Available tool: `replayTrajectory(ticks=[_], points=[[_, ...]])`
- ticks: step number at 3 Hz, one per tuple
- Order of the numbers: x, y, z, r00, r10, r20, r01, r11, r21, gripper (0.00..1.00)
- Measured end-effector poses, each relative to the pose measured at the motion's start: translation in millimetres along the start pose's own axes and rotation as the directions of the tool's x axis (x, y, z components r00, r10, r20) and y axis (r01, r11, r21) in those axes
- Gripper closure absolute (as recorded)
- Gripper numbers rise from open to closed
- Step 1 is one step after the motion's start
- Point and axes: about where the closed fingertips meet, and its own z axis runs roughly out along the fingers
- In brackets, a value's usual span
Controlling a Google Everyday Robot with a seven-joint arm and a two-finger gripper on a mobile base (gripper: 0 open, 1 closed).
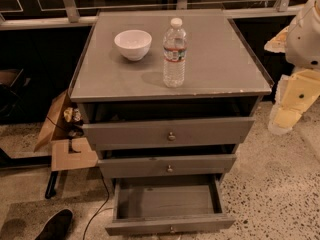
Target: Close bottom drawer
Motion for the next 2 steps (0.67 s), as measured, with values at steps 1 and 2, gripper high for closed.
replayTrajectory(ticks=[1,2], points=[[0.0,0.0,0.0,1.000,0.000,0.000,0.000,1.0000,0.000,0.00],[-0.4,0.6,0.2,1.000,0.002,0.005,-0.002,0.9999,0.010,0.19]])
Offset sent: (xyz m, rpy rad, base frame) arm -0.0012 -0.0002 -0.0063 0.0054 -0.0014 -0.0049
